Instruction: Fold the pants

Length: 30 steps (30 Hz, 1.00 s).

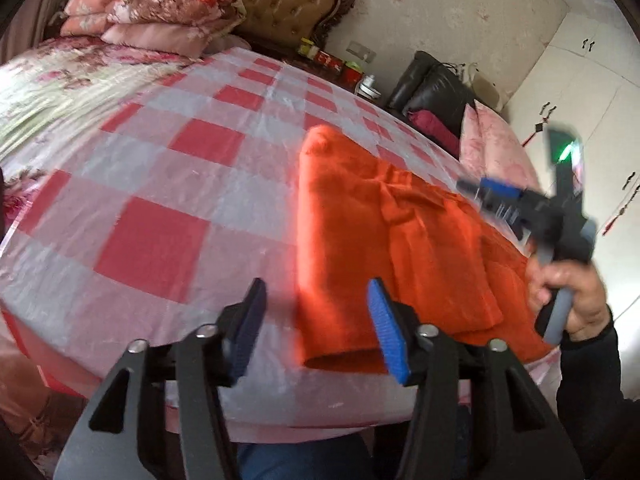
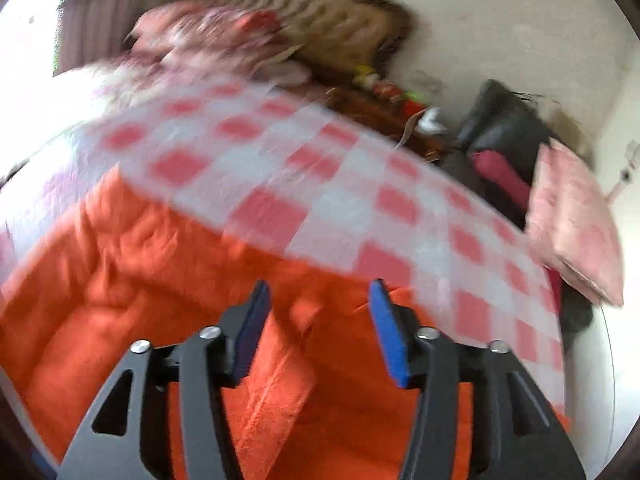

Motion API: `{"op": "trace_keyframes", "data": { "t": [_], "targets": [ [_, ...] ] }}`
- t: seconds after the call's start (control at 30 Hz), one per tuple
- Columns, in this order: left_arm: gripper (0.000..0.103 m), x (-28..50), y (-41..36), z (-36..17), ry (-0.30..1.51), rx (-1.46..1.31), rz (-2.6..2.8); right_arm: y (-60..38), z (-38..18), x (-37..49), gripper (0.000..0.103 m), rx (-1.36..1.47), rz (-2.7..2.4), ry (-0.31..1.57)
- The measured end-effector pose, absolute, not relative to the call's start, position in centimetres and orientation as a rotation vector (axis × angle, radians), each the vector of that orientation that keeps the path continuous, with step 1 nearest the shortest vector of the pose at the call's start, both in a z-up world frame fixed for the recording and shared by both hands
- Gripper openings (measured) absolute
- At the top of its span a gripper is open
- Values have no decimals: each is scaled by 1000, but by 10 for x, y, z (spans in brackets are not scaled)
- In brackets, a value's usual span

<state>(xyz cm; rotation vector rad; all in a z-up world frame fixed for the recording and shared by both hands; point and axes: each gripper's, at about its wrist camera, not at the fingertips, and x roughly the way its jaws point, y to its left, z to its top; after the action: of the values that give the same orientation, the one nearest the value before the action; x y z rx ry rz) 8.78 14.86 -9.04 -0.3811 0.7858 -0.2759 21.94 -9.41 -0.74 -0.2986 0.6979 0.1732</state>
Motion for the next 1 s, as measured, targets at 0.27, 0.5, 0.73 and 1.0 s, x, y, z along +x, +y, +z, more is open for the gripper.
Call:
{"op": "trace_keyframes", "data": {
  "t": [0.27, 0.5, 0.73, 1.0],
  "targets": [
    [49, 85, 142, -89, 793, -396, -248, 37, 3, 271, 70, -196, 560, 1077],
    [11, 85, 123, -87, 816, -291, -196, 80, -46, 306, 26, -366, 378, 1103],
    [8, 59, 63, -7, 657, -87, -248, -12, 23, 283, 11, -87, 529, 982],
    [8, 16, -174, 52, 400, 322, -470, -300, 92, 236, 11, 343, 527, 828]
  ]
}}
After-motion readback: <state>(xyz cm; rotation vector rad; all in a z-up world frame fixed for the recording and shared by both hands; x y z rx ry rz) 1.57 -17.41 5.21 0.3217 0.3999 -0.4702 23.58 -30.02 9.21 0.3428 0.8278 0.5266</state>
